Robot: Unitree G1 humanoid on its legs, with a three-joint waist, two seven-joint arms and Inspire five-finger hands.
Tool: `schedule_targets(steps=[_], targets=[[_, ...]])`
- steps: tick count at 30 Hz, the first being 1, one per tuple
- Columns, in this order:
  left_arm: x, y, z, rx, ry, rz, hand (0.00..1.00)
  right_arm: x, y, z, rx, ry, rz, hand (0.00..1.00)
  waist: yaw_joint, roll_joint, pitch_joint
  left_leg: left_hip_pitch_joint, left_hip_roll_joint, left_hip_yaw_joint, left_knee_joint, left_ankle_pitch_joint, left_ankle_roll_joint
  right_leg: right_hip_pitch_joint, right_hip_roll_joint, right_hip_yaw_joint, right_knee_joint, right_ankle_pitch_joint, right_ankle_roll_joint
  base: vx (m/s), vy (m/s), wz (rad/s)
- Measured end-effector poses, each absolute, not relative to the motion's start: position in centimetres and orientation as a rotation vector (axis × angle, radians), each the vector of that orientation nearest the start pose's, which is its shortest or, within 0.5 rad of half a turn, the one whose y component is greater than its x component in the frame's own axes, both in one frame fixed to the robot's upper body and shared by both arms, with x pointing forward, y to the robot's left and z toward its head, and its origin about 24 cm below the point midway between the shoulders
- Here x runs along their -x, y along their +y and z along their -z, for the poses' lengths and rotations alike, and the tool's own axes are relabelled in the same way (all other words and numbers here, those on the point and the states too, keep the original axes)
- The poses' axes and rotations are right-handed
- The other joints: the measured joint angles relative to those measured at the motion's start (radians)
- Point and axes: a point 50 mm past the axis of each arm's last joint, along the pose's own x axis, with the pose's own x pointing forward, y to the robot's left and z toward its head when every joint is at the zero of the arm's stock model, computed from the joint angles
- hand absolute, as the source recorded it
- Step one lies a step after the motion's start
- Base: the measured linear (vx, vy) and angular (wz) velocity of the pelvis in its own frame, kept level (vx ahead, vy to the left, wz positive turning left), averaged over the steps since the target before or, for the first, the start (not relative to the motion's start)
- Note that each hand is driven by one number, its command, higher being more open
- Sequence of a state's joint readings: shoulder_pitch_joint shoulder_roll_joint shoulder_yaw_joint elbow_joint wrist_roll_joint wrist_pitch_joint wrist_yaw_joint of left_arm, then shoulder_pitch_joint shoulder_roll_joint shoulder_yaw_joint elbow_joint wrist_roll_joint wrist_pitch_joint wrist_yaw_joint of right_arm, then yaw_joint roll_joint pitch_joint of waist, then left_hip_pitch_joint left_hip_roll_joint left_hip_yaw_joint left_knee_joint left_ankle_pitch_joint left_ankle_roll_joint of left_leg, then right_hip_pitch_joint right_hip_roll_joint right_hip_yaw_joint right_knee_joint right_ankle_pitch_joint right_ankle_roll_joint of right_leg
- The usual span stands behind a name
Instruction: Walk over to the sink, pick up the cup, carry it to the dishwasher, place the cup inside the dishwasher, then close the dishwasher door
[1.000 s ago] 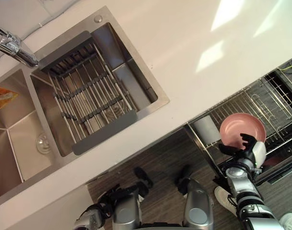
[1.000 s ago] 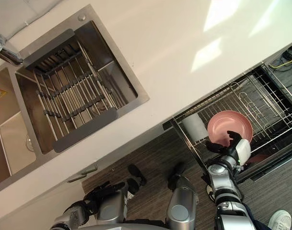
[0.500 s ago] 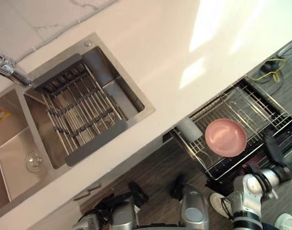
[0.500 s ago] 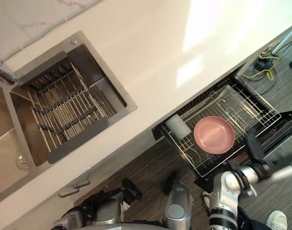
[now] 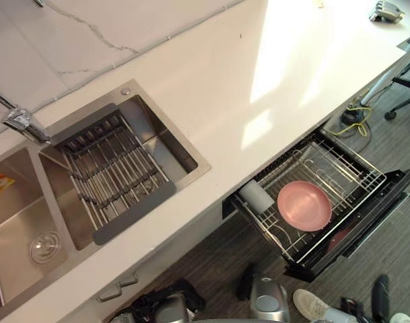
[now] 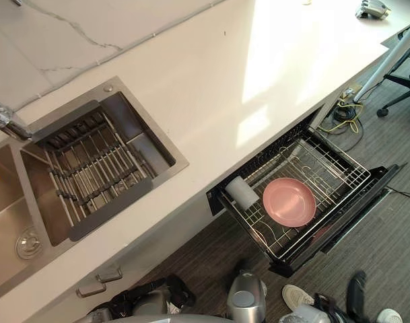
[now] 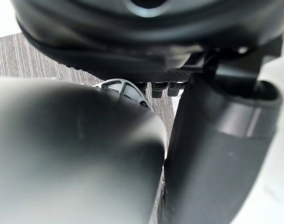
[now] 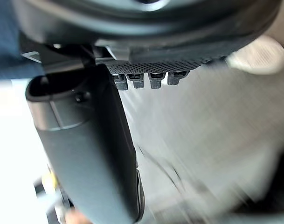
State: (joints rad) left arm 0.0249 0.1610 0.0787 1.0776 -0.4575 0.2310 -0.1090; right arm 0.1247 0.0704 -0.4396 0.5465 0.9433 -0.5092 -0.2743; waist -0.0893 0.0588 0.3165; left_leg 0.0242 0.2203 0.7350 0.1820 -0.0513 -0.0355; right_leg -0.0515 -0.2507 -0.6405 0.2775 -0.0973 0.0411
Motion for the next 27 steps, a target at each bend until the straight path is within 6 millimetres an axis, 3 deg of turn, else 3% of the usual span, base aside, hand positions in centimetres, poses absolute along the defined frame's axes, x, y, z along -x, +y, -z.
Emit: schedule_targets(steps=[5, 12, 18, 24, 27], targets=[[-9.7, 20.6, 16.2, 0.424, 1.213, -0.279, 1.00, -14.3, -26.1, 7.9, -0.842, 0.082, 0.995, 1.00, 0.018, -0.002, -0.011, -0.011, -0.016, -0.032, -0.015, 0.024, 0.007, 0.010, -0.005, -0.027, -0.019, 0.018, 0.000, 0.01, 0.023, 0.17], [-9.7, 20.4, 16.2, 0.427, 1.216, -0.274, 1.00, -15.7, -25.7, 7.9, -0.848, 0.163, 0.830, 1.00, 0.020, 0.006, -0.019, -0.006, -0.018, -0.071, -0.017, 0.035, 0.011, 0.054, -0.004, -0.073, -0.032, 0.017, 0.003, -0.01, 0.003, 0.18], [-9.7, 20.2, 16.3, 0.430, 1.215, -0.255, 1.00, -16.7, -25.8, 7.8, -0.900, 0.199, 0.721, 1.00, 0.044, 0.023, -0.034, -0.007, -0.028, -0.110, -0.033, 0.056, 0.018, 0.077, -0.010, -0.113, -0.030, 0.010, 0.006, -0.08, 0.005, 0.20], [-8.9, 20.4, 16.4, 0.380, 1.224, -0.221, 1.00, -18.9, -25.9, 7.6, -1.015, 0.213, 0.645, 1.00, 0.051, 0.033, -0.044, -0.019, -0.039, -0.152, -0.057, 0.075, 0.033, 0.088, -0.015, -0.151, -0.024, 0.010, 0.006, -0.07, 0.013, 0.19], [-9.1, 20.1, 16.3, 0.363, 1.204, -0.205, 1.00, -20.1, -26.3, 7.1, -1.042, 0.211, 0.621, 1.00, 0.074, 0.044, -0.050, -0.027, -0.046, -0.172, -0.080, 0.103, 0.034, 0.085, -0.017, -0.170, -0.018, 0.009, -0.002, -0.05, 0.010, 0.19]])
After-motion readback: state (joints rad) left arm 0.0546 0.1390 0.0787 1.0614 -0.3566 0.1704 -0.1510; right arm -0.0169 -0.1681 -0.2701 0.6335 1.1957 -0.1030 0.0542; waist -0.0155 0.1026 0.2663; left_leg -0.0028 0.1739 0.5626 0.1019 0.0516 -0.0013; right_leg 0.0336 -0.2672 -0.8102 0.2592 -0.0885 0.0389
